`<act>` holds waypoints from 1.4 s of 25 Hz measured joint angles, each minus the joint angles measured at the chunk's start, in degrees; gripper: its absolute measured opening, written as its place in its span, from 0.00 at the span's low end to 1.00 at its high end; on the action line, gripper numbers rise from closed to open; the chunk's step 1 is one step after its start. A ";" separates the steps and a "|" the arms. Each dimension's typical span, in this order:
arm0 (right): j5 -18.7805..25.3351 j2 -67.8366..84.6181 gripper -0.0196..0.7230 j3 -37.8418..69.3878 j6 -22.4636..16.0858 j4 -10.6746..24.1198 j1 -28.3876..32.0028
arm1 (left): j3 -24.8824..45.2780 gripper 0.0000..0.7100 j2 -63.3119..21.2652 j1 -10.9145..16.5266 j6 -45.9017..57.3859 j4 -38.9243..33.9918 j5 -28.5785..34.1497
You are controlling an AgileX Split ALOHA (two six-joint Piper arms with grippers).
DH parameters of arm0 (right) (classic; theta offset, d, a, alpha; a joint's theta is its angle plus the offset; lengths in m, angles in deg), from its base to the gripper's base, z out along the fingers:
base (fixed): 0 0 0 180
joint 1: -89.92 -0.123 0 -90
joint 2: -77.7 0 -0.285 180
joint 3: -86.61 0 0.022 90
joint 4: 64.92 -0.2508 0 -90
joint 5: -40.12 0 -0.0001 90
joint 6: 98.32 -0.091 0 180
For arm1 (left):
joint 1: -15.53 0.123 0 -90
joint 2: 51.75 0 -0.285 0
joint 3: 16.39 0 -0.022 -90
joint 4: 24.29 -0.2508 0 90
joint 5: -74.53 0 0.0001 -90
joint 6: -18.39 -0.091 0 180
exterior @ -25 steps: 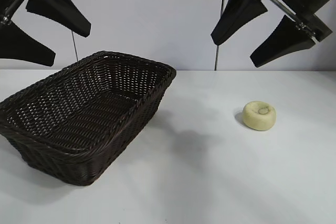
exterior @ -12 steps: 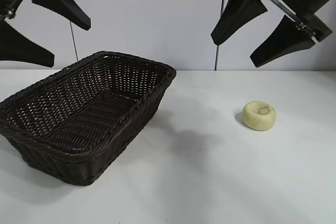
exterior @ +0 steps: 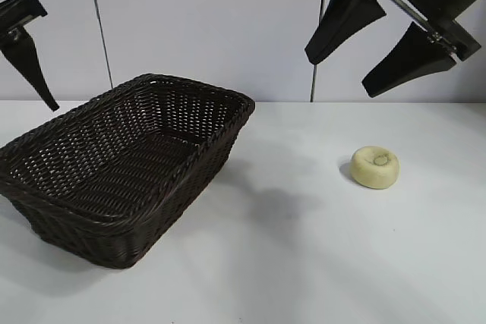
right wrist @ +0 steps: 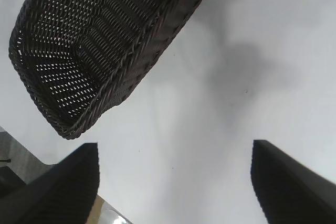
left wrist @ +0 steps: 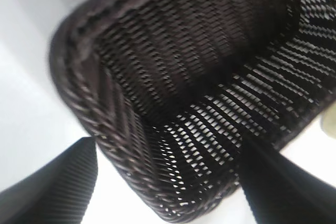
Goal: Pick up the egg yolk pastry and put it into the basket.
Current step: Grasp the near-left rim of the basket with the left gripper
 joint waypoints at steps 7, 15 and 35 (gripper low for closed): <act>0.00 0.00 0.79 0.00 -0.13 0.00 0.00 | 2.85 0.76 0.00 -5.51 14.51 -6.50 -6.69; -0.07 0.00 0.79 0.00 -0.13 0.00 0.00 | 4.97 0.76 0.00 -5.66 20.42 -11.88 -10.17; -0.07 0.00 0.79 0.00 -0.13 0.00 0.00 | 8.50 0.75 14.44 -5.66 21.89 -12.13 -26.39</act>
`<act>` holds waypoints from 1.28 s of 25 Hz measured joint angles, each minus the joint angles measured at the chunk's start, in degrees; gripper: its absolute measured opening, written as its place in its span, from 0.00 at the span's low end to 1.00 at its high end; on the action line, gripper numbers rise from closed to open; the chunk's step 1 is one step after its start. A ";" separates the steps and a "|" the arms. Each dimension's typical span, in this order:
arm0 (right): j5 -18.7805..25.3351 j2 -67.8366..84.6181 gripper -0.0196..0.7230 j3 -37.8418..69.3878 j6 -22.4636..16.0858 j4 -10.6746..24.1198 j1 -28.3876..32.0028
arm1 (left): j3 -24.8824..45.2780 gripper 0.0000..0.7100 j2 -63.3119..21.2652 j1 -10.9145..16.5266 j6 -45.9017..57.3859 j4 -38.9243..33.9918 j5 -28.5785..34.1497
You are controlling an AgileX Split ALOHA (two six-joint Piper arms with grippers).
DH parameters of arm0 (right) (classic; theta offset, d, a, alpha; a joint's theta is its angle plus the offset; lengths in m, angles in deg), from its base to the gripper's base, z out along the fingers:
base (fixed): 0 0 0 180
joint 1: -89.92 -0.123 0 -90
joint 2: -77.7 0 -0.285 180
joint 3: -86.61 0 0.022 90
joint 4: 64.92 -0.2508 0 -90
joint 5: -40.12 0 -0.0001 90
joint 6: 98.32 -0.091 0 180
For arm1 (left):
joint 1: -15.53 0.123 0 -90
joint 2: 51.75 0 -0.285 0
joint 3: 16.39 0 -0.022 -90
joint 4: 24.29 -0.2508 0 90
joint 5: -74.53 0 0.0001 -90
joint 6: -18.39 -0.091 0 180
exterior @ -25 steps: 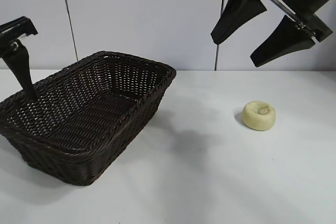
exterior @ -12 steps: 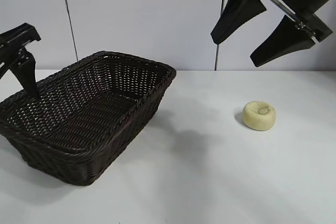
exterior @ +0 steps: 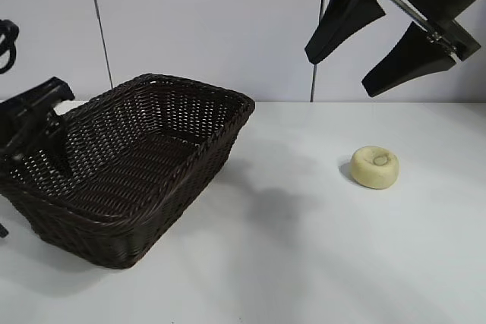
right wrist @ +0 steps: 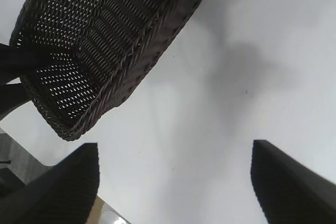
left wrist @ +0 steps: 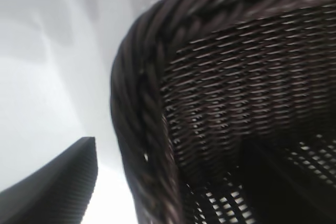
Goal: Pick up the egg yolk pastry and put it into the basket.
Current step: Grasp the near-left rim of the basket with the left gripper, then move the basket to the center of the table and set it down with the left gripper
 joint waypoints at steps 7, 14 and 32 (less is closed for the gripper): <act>0.05 0.00 0.79 0.00 0.00 0.00 0.00 | 0.00 0.26 0.06 0.00 0.67 0.35 1.89; 0.24 0.00 0.79 0.00 0.00 0.05 0.00 | -0.83 0.14 0.11 0.06 0.96 1.16 3.26; 0.25 0.00 0.79 0.00 0.00 0.27 0.00 | -17.34 0.14 0.23 8.06 -31.06 18.20 19.61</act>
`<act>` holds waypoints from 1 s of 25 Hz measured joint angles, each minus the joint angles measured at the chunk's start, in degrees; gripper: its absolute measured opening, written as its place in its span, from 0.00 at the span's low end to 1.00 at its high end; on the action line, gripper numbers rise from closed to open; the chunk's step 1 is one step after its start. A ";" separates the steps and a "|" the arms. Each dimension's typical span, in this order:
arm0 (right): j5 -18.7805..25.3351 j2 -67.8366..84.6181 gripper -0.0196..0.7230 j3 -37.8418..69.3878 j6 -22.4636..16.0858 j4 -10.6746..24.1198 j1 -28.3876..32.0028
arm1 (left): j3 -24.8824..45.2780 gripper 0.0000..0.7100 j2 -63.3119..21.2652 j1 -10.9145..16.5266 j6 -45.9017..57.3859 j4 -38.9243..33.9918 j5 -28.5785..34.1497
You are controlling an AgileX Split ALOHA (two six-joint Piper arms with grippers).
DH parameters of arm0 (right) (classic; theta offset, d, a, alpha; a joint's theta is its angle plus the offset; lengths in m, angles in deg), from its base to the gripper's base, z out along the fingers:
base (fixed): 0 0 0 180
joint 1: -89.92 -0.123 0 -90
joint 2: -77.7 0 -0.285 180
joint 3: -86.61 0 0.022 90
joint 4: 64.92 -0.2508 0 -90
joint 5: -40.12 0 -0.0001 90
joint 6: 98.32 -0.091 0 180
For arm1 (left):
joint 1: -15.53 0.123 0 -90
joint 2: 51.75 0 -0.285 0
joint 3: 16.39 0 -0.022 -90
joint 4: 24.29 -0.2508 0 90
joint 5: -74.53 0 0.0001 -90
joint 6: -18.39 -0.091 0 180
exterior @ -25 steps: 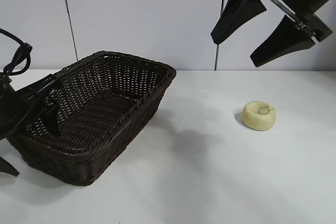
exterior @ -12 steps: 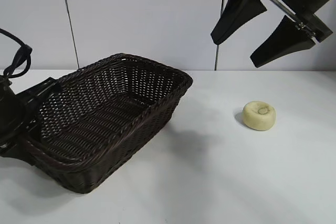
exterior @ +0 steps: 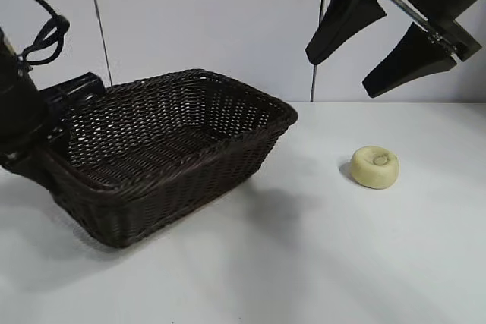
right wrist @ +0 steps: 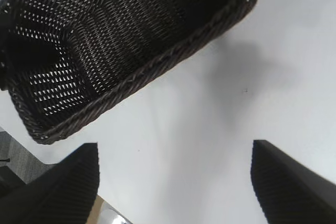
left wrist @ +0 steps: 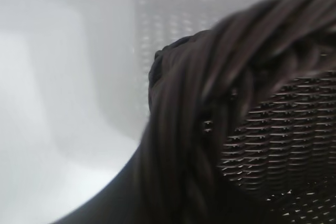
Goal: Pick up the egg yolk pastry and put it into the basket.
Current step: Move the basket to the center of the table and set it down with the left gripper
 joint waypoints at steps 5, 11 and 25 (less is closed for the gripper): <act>0.00 0.00 0.79 0.00 0.00 0.00 0.00 | -1.66 0.14 0.07 2.66 -9.62 0.96 2.44; 0.00 0.00 0.79 0.00 0.00 0.00 0.00 | -6.24 0.14 0.63 2.95 -25.96 1.01 5.02; 0.00 0.00 0.79 0.00 0.00 0.00 0.00 | -24.84 0.14 12.00 2.95 -40.62 0.76 21.08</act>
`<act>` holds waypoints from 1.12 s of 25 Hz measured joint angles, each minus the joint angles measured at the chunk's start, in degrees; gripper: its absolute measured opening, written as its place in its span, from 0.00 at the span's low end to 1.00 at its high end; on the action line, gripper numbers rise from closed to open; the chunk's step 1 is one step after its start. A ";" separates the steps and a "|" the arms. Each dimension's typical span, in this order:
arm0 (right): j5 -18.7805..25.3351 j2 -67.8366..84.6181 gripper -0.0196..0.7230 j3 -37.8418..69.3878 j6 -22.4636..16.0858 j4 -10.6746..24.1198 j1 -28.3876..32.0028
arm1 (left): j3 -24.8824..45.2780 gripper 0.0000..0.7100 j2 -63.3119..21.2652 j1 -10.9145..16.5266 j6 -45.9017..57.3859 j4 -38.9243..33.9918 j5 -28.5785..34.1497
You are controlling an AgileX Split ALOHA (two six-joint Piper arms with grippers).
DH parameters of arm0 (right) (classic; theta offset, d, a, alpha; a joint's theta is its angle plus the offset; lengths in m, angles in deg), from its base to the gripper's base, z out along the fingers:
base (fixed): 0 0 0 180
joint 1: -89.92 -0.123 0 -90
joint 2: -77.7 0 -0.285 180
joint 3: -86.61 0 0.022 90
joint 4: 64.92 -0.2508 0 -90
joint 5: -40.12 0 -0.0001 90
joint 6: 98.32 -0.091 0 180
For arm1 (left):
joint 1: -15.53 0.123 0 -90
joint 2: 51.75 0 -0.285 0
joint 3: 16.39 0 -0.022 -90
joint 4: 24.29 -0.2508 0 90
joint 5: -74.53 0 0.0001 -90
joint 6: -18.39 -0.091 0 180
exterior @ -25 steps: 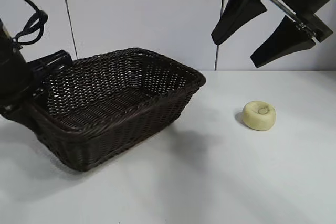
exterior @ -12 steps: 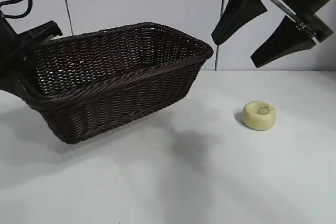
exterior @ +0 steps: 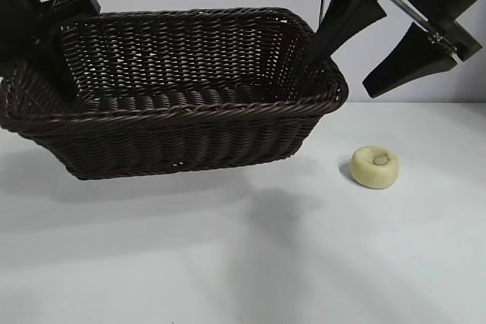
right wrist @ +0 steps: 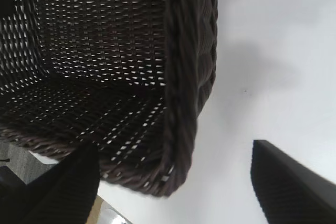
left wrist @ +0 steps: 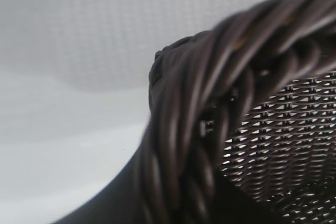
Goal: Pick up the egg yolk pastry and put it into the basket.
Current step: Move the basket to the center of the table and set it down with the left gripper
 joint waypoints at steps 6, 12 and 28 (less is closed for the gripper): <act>0.00 0.00 0.79 0.00 0.00 0.00 0.00 | -1.70 0.14 2.87 0.00 -0.83 -0.19 -0.06; 0.00 0.00 0.79 0.00 0.00 0.00 0.00 | -1.78 0.14 6.05 0.00 -1.52 -0.02 -1.29; 0.11 0.00 0.79 0.00 -0.02 0.12 0.00 | -1.59 0.14 10.93 0.00 -4.60 2.44 -4.36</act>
